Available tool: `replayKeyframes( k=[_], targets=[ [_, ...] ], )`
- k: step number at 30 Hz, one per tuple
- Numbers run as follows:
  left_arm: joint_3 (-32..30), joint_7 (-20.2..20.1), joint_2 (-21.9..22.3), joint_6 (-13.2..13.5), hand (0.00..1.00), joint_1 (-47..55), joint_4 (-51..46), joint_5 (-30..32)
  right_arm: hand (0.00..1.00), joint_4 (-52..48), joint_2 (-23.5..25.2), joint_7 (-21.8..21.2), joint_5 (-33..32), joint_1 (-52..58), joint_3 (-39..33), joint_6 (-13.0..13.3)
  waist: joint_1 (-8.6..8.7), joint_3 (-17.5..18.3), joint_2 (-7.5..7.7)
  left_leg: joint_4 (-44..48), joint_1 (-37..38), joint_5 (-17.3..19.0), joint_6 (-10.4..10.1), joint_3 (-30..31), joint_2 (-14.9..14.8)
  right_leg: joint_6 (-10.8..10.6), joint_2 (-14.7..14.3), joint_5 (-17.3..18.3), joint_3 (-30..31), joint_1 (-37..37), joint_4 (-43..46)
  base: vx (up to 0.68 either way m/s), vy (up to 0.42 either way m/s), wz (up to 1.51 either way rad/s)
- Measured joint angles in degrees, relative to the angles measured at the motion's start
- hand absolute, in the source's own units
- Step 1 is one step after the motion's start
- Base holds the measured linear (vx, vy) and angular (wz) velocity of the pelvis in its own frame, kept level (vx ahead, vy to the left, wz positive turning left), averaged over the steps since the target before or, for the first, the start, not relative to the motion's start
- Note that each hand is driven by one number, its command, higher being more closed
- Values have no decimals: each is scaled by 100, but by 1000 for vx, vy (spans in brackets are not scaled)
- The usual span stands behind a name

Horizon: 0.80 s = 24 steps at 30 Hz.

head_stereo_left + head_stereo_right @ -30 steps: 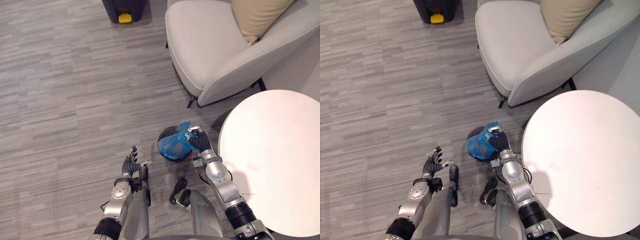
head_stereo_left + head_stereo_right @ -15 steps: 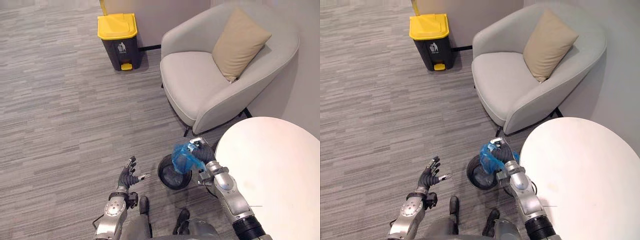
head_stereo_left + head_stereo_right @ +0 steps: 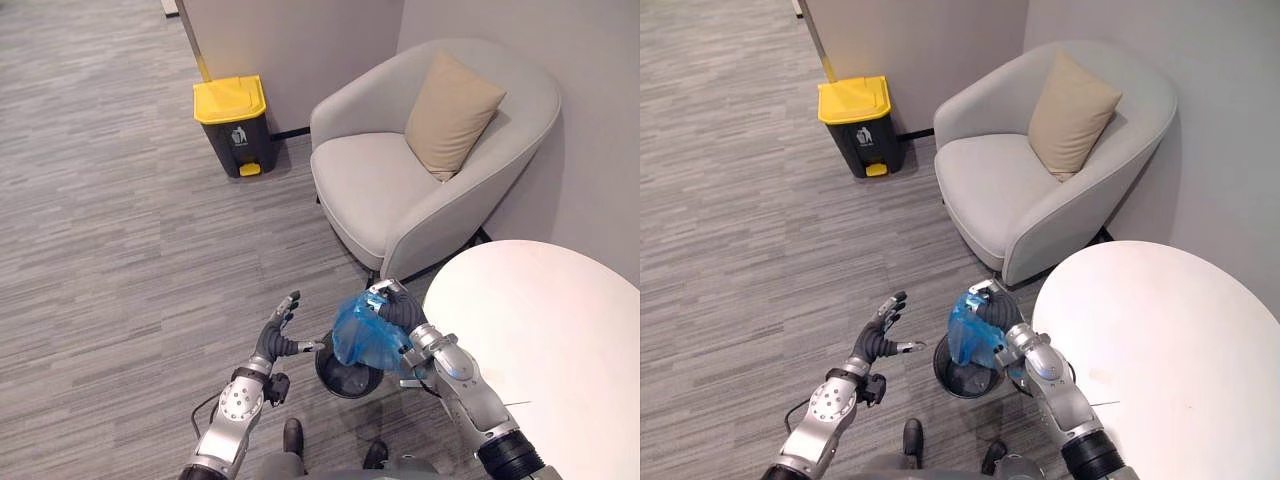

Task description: Gather rubbish on tea table into small bin, then transfer packed bag to large trash can.

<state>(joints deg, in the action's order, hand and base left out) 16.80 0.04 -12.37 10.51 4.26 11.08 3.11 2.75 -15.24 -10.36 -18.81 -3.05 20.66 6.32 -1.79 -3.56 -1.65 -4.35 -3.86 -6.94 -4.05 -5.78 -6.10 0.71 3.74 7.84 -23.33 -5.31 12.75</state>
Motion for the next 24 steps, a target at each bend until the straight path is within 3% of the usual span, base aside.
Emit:
replayKeyframes(
  k=[3, 10, 16, 24],
  targets=[
    [201, -18, -125, 4, 0, -165, 0, 148, 100, -25, 14, -89, -266, -253, 198, -1, 89, 65, 4, -33, 30, 0, 0, -5, -2, 3, -5, -6, 30, 0, 0, -13, -3, -4],
    [566, -124, -189, 11, 0, -592, 7, 432, 100, -40, 15, -253, -783, -610, 610, -31, 93, 111, 27, -74, 58, -2, -1, -27, -2, 29, -63, -47, 85, 1, -33, -1, -1, -3],
    [633, -101, -168, 7, 0, -716, 151, 557, 100, -404, 61, -373, -1268, -831, 1032, -49, 100, 157, 44, -70, 63, -3, -1, -20, -6, 48, -87, -86, 124, 13, -89, 7, -6, -2],
    [643, 70, -62, 6, 0, -782, 625, 673, 100, -413, 258, -413, -1439, -925, 1442, -63, 86, 350, 136, -82, 151, -1, -2, 13, -40, 43, -146, -129, 116, 163, -216, 0, 0, 0]
  ],
)
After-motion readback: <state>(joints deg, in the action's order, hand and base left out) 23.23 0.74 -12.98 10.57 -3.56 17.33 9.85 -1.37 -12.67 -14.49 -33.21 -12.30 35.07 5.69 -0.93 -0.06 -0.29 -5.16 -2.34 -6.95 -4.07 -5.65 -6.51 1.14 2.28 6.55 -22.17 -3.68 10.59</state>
